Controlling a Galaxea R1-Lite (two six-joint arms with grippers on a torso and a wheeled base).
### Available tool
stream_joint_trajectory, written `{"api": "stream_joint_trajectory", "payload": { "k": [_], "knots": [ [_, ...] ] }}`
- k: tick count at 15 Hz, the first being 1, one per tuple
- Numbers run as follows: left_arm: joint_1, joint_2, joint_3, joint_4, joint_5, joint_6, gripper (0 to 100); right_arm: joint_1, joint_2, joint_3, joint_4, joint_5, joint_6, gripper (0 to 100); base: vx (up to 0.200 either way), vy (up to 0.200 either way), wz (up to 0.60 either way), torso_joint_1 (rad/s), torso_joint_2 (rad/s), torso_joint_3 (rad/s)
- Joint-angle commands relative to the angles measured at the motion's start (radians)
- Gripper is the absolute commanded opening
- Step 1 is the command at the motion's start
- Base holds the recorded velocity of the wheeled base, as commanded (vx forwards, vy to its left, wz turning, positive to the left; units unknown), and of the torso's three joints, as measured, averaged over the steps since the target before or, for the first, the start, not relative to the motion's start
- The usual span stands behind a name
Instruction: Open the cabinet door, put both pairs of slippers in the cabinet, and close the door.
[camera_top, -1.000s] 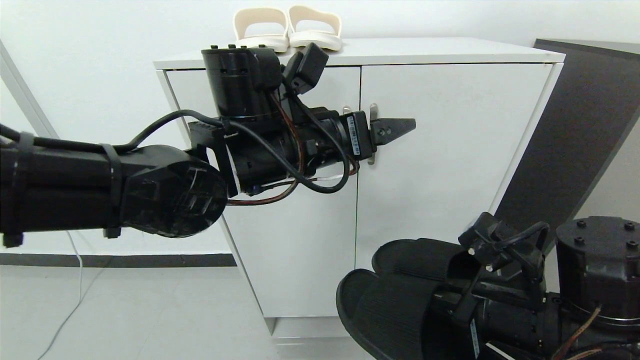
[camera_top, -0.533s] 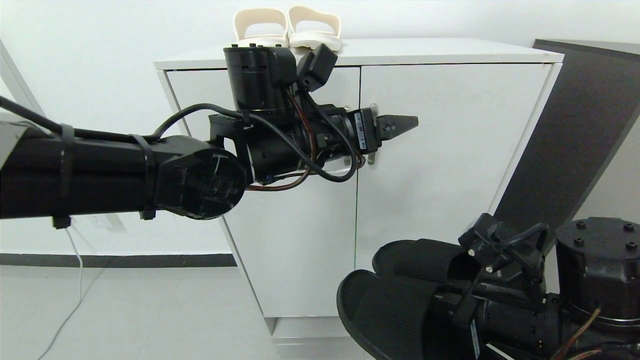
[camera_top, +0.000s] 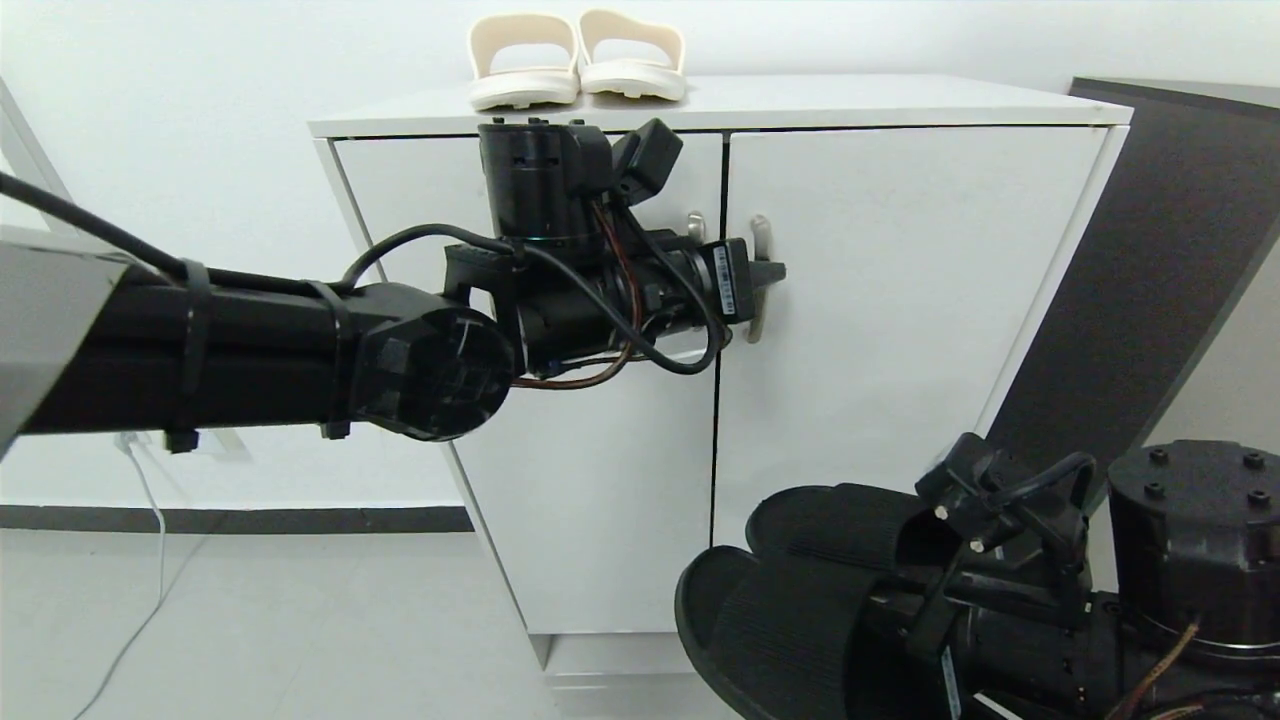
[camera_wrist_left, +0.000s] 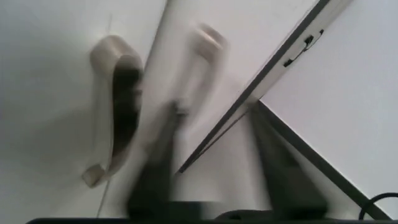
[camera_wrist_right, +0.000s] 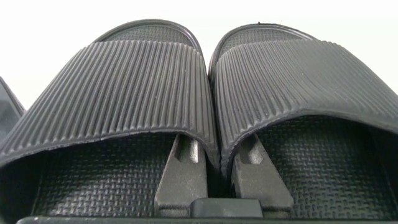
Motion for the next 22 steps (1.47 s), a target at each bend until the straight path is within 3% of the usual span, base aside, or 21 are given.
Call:
{"api": "stream_joint_trajectory", "payload": {
  "k": [1,7,13,22],
  "knots": [
    [-0.003,-0.030,0.014,-0.007,-0.002,-0.001,0,0.001,-0.001,0.004,-0.001,0.001,-0.001,0,0.000,0.000,0.00,0.000,0.00,0.000],
    [-0.058,-0.151,0.161,-0.014,0.004,-0.001,0,0.001,-0.044,0.044,-0.001,0.114,-0.034,0,0.000,0.000,0.00,0.000,0.00,0.000],
    [-0.067,-0.318,0.328,-0.014,0.001,0.001,0,0.004,-0.082,0.085,0.001,0.206,-0.043,0,0.000,0.000,0.00,0.000,0.00,0.000],
    [0.004,-0.211,0.218,-0.016,-0.050,-0.018,0,0.013,-0.085,0.102,0.005,0.208,-0.102,0,0.000,0.000,0.00,0.000,0.00,0.000]
  ]
}}
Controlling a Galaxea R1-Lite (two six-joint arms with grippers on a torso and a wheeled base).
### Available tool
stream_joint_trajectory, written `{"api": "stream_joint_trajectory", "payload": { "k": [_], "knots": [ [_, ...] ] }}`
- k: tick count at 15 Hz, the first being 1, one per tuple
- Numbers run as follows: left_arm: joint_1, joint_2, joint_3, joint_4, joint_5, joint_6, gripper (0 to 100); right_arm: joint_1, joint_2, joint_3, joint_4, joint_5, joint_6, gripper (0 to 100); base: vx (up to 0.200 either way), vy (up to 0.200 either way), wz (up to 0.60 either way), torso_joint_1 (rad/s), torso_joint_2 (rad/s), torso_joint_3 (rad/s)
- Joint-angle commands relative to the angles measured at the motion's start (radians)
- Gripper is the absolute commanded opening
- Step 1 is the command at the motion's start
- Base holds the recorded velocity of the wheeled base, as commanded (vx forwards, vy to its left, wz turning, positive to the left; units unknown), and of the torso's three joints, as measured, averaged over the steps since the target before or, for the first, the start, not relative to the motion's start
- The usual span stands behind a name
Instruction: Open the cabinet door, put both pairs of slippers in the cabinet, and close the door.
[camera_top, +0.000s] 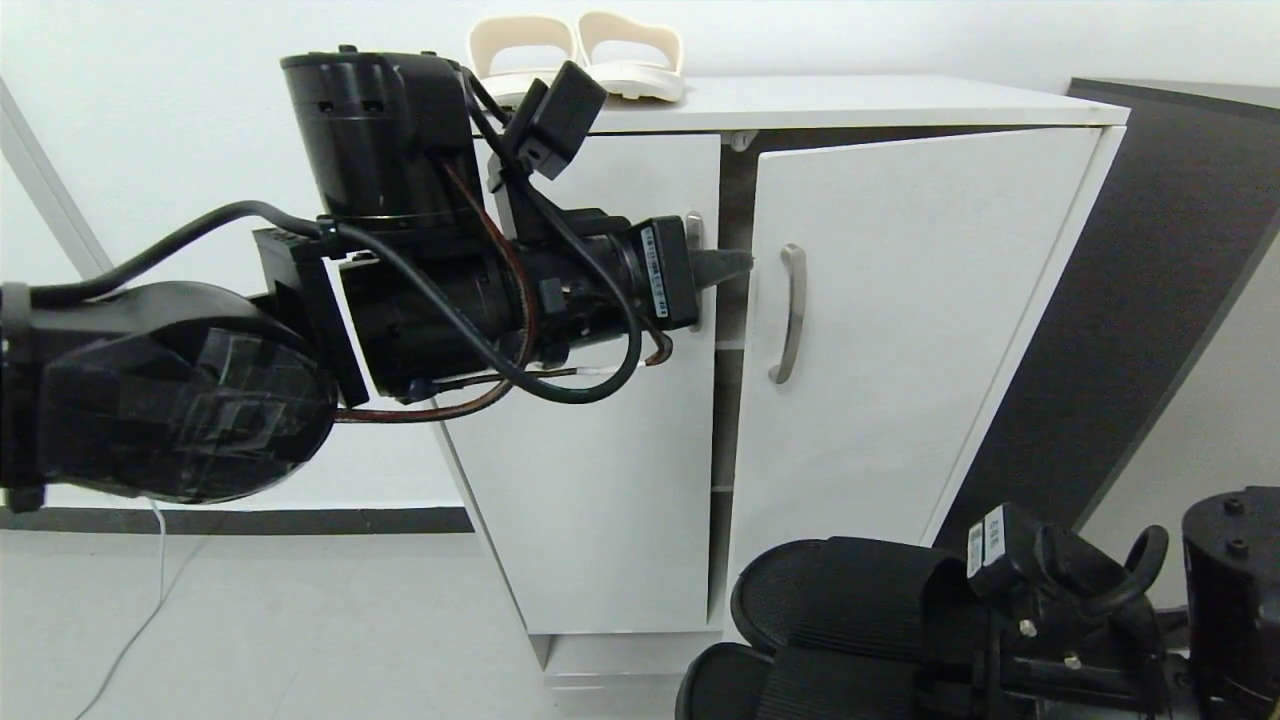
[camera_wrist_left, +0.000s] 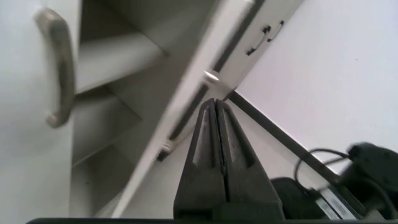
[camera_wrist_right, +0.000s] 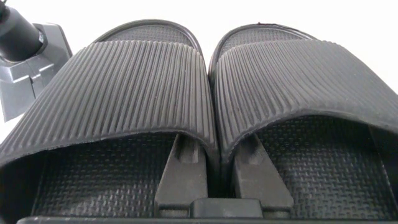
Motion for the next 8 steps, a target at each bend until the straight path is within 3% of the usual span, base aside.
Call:
{"api": "stream_joint_trajectory", "payload": {
  "k": [1,5,6,8],
  "knots": [
    [0.019,0.050,-0.030,0.000,-0.002,-0.001,0,0.010,-0.002,0.001,0.000,-0.002,0.000,0,0.000,0.000,0.00,0.000,0.00,0.000],
    [0.048,0.105,-0.080,0.000,0.000,-0.002,0,0.015,-0.001,0.006,0.001,-0.002,-0.013,0,0.000,0.000,0.00,0.000,0.00,0.000],
    [0.048,0.119,-0.100,0.000,0.000,-0.016,0,0.022,-0.001,0.007,0.003,-0.002,-0.013,0,0.000,0.000,0.00,0.000,0.00,0.000],
    [0.048,0.137,-0.143,0.000,0.004,-0.079,0,0.032,-0.001,0.009,0.017,-0.002,-0.013,0,0.000,0.000,0.00,0.000,0.00,0.000]
  ]
}}
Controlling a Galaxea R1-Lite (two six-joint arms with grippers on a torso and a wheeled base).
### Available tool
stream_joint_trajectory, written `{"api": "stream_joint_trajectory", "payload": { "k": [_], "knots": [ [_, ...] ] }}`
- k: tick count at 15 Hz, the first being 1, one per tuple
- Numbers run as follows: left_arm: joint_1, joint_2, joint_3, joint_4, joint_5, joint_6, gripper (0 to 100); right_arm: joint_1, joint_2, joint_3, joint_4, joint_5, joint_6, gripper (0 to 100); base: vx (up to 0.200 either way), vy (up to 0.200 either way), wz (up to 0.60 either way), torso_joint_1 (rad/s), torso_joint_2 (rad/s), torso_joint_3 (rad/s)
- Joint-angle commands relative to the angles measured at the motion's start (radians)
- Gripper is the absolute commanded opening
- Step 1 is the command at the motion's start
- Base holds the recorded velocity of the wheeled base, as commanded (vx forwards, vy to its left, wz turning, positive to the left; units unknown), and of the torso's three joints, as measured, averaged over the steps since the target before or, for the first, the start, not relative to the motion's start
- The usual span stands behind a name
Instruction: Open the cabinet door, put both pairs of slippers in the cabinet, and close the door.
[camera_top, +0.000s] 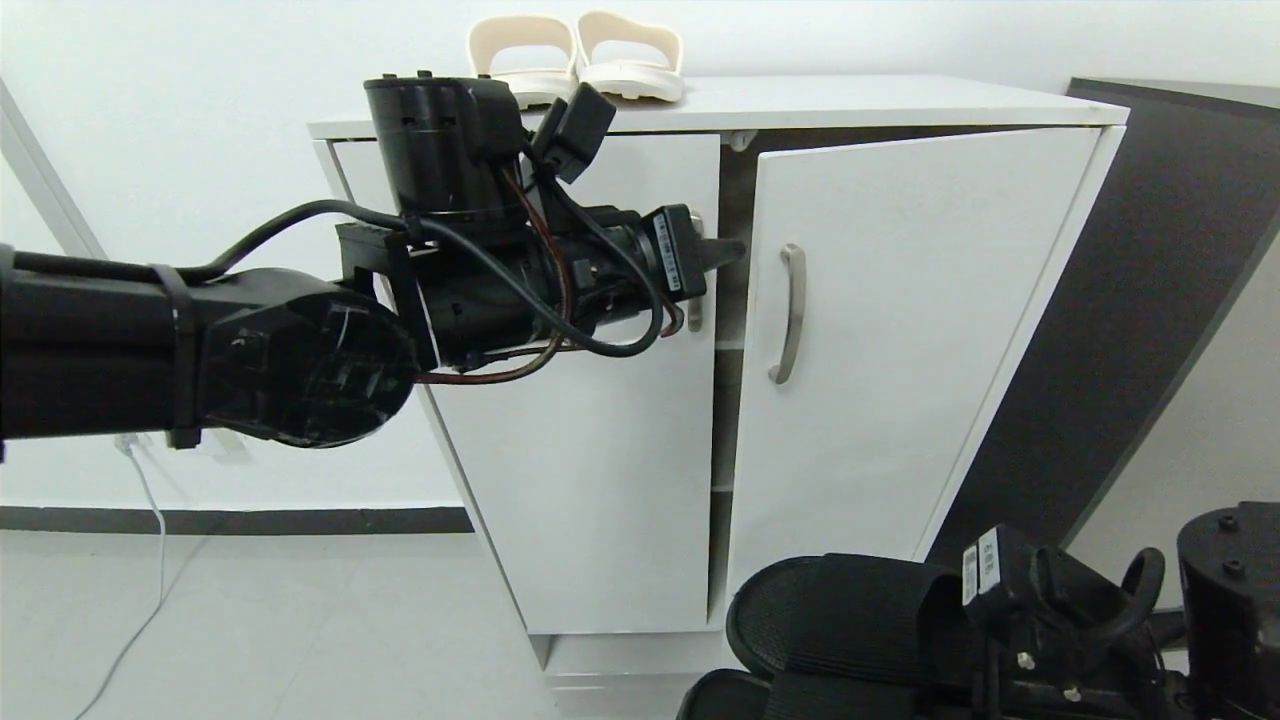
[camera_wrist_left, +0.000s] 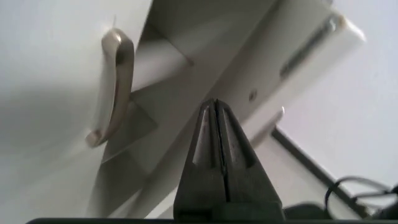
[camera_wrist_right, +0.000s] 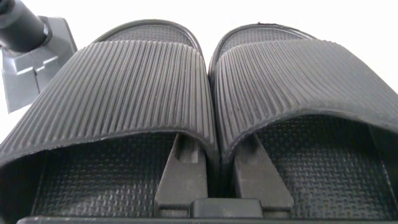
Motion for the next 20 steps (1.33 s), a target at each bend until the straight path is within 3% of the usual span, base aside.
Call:
{"api": "stream_joint_trajectory", "payload": {
  "k": [1,6,9,11,13,18,20],
  "knots": [
    [0.001,0.029,-0.030,0.000,-0.001,-0.011,0,0.005,0.002,0.001,0.001,0.000,-0.001,0,0.000,0.000,0.00,0.000,0.00,0.000],
    [-0.005,0.049,-0.040,0.000,0.001,-0.009,0,0.021,0.004,0.002,0.003,-0.001,-0.001,0,-0.080,0.000,0.00,0.002,0.00,0.001],
    [-0.079,0.037,-0.013,-0.010,0.006,0.000,0,0.039,0.002,0.015,0.001,-0.004,-0.004,0,-0.200,0.000,0.00,0.001,0.00,0.004],
    [-0.148,0.008,0.078,-0.117,0.004,0.006,0,0.047,-0.001,0.022,0.001,-0.009,-0.021,0,-0.200,0.000,0.00,-0.002,0.00,0.005],
    [-0.175,0.005,0.155,-0.247,0.004,0.014,0,0.048,0.001,0.028,0.001,-0.009,-0.028,0,0.000,0.000,0.00,0.000,0.00,0.000],
    [-0.139,-0.017,0.185,-0.289,0.027,0.012,0,0.045,0.004,0.024,-0.003,-0.009,-0.027,0,0.000,0.000,0.00,0.000,0.00,0.000],
    [-0.102,-0.143,0.277,-0.258,0.068,0.014,0,0.004,0.042,-0.013,-0.002,-0.055,-0.016,0,0.000,0.000,0.00,0.000,0.00,0.000]
  ]
}}
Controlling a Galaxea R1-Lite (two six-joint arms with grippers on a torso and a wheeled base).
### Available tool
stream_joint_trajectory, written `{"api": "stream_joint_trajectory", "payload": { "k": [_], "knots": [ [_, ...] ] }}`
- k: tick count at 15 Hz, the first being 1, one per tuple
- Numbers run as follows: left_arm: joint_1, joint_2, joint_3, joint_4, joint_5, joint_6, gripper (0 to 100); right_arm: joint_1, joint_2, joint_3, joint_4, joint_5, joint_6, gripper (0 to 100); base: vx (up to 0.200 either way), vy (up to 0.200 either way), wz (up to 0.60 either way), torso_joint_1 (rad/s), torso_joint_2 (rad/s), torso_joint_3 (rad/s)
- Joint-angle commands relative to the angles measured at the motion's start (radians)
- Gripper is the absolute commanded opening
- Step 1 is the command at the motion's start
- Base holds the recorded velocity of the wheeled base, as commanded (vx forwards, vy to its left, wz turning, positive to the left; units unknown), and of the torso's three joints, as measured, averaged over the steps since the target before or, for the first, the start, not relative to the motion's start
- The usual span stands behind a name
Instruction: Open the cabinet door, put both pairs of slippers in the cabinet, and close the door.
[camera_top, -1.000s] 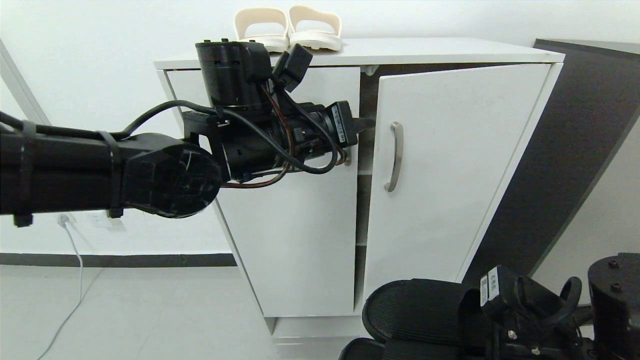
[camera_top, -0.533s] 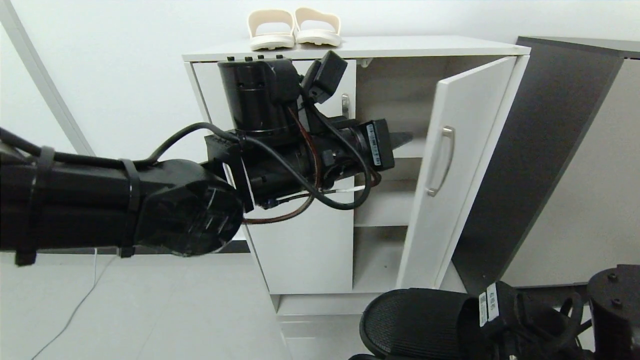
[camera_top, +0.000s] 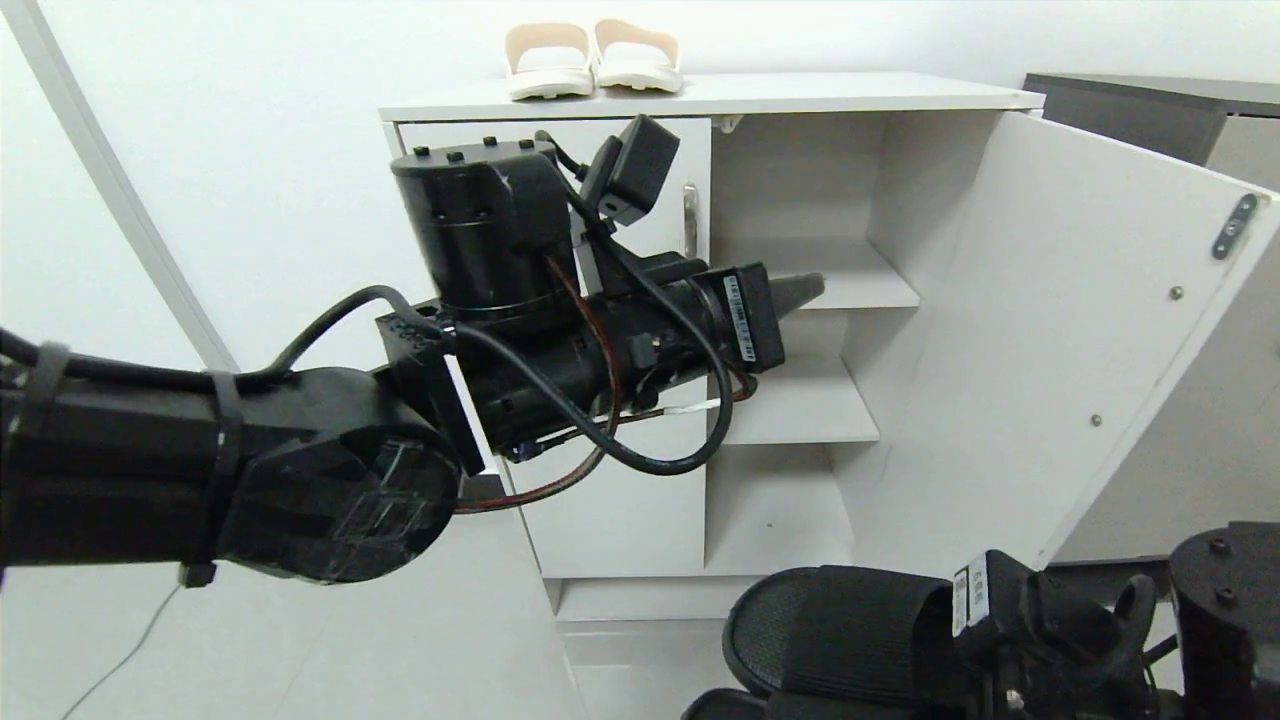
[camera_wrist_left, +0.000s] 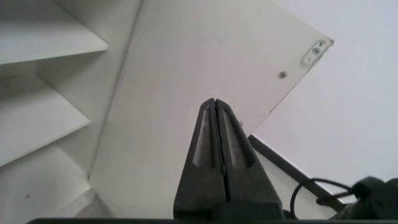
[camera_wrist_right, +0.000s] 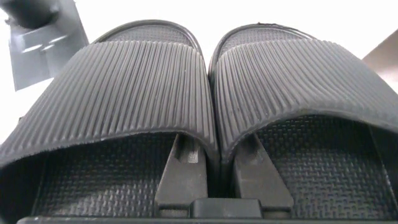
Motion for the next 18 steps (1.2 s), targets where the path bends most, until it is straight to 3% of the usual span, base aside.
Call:
{"api": "stream_joint_trajectory", "payload": {
  "k": [1,2,4,6,7,8,10,11,12,13,15,16,17,18],
  "knots": [
    [0.064,-0.194,0.112,0.074,0.021,0.012,0,-0.046,0.069,-0.045,-0.004,-0.069,0.025,0,0.000,0.000,0.00,0.000,0.00,0.000],
    [0.102,-0.307,0.147,0.189,0.035,0.040,0,-0.048,0.109,-0.078,-0.004,-0.161,0.074,0,0.000,0.000,0.00,0.000,0.00,0.000],
    [0.174,-0.569,0.170,0.539,0.132,0.055,0,-0.042,0.190,-0.171,-0.005,-0.374,0.168,0,0.000,0.000,0.00,0.000,0.00,0.000],
    [0.222,-0.803,0.176,0.861,0.287,0.077,0,-0.040,0.236,-0.253,-0.002,-0.455,0.260,0,0.000,0.000,0.00,0.000,0.00,0.000],
    [0.257,-0.905,0.212,0.948,0.370,0.101,0,-0.043,0.253,-0.279,0.000,-0.481,0.284,0,0.000,0.000,0.00,0.000,0.00,0.000],
    [0.257,-0.905,0.212,0.948,0.370,0.101,0,-0.043,0.253,-0.279,0.000,-0.481,0.284,0,0.000,0.000,0.00,0.000,0.00,0.000],
    [0.377,-1.215,0.422,0.977,0.658,0.144,0,-0.045,0.296,-0.303,-0.004,-0.589,0.289,0,0.000,0.000,0.00,0.000,0.00,0.000],
    [0.421,-1.292,0.492,0.976,0.756,0.181,0,-0.043,0.298,-0.303,-0.004,-0.595,0.287,0,0.000,0.000,0.00,0.000,0.00,0.000],
    [0.463,-1.358,0.552,0.976,0.808,0.220,0,-0.043,0.298,-0.303,-0.004,-0.595,0.287,0,0.000,0.000,0.00,0.000,0.00,0.000],
    [0.513,-1.454,0.638,0.973,0.828,0.287,0,-0.043,0.299,-0.302,-0.004,-0.595,0.287,0,0.000,0.000,0.00,0.000,0.00,0.000],
    [0.594,-1.597,0.732,0.973,0.827,0.348,0,-0.042,0.301,-0.302,-0.002,-0.596,0.286,0,0.000,0.000,0.00,0.000,0.00,0.000],
    [0.628,-1.686,0.819,0.971,0.819,0.359,0,-0.042,0.301,-0.300,-0.002,-0.596,0.286,0,0.000,0.000,0.00,0.000,0.00,0.000],
    [0.628,-1.680,0.870,0.941,0.821,0.341,0,-0.042,0.301,-0.300,-0.004,-0.596,0.286,0,0.000,0.000,0.00,0.000,0.00,0.000],
    [0.628,-1.680,0.931,0.859,0.770,0.318,0,-0.042,0.299,-0.299,-0.004,-0.596,0.286,0,0.000,0.000,0.00,0.000,0.00,0.000]
  ]
}}
